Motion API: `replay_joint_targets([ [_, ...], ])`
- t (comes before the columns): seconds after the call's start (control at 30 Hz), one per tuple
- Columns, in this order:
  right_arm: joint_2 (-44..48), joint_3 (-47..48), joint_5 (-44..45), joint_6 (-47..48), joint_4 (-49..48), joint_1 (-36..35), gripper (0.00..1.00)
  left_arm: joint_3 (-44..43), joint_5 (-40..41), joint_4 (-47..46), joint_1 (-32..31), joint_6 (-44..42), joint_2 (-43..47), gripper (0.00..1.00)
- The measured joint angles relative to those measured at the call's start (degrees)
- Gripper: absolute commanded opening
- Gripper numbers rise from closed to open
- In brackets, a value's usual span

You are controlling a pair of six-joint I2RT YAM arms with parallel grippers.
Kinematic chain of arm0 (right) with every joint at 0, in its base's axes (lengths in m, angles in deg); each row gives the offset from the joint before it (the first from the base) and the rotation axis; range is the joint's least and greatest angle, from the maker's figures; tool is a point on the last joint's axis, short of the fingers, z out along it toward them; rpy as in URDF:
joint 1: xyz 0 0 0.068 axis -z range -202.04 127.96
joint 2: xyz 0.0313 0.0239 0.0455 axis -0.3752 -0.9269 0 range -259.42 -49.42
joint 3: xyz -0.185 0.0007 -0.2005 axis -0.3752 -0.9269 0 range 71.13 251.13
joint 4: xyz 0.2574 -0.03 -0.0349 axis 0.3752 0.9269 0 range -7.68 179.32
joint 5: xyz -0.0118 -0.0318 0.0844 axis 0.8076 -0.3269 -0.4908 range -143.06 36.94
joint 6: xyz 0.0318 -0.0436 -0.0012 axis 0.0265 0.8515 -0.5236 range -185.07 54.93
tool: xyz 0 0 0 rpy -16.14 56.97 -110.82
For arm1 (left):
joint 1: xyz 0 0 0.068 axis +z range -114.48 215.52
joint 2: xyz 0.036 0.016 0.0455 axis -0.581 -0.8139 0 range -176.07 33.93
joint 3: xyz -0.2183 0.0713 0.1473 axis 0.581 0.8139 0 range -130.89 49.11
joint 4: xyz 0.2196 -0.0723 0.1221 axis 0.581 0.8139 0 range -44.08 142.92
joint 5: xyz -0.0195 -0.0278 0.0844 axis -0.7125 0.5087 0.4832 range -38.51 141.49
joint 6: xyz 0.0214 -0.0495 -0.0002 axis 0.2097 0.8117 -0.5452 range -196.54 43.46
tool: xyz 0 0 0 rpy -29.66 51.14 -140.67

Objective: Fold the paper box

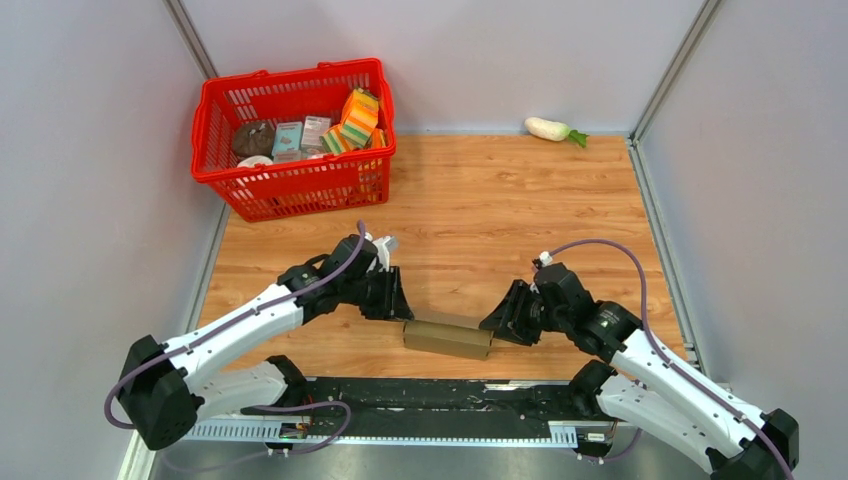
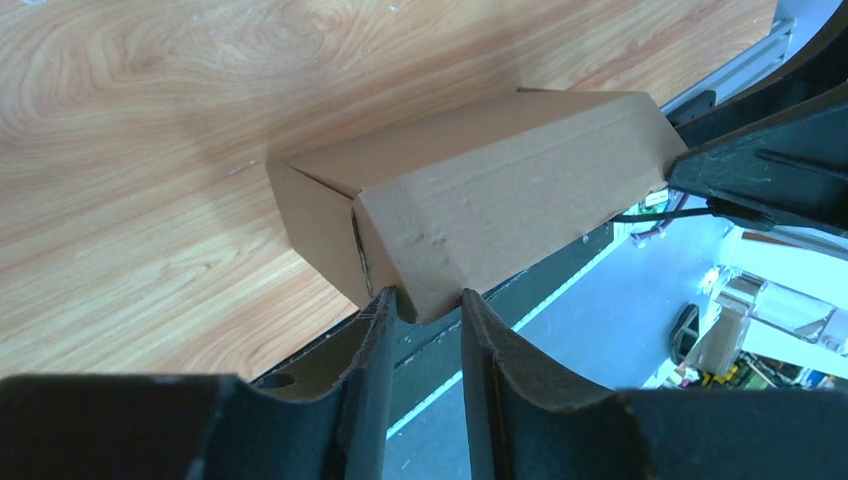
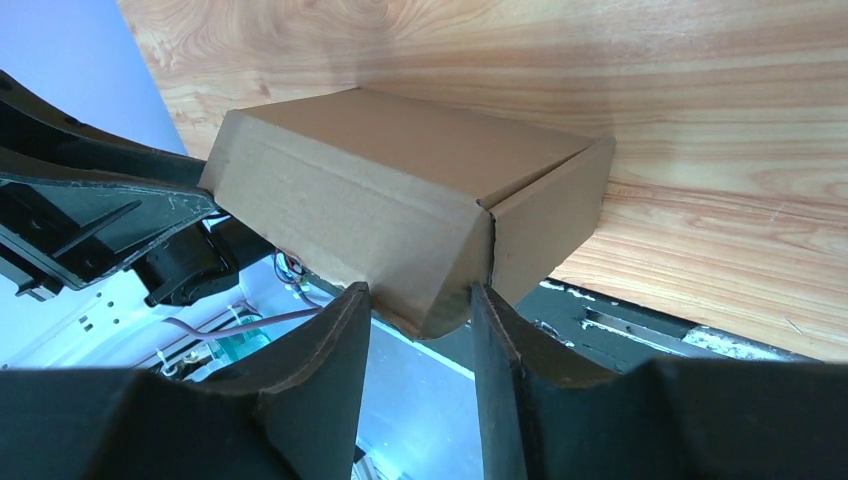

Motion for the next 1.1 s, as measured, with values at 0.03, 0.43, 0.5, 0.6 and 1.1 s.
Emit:
replay_joint_targets([
  [0.03,-0.02,-0.15,-0.13,-0.02,-0.24,0.07,0.41,0.46,-0.02,-0.28,0.00,0.02,0.33,0.35],
  [0.43,-1.05,-3.80,-2.32,3.02,-4.37,0.46,0.44,9.99,-0.85,-6.19,-0.09,1.99,6.97,0.47],
  [0.5,-1.79,-3.30,-2.73,5.25,-4.68,0.46,0.45,10.14,-0.98,-6.58,-0.20,1.95,7.87,0.54],
  [0.6,-3.37,-2.40,-3.30,9.03,-5.29,0.44,0.51,10.10,-0.46,-6.08,-0.42,1.05,9.70,0.58],
  [1.1,-4.85,1.99,-0.66,20.06,0.15,0.48,0.51,6.43,-1.09,-2.75,5.66,-5.66,8.66,0.55],
])
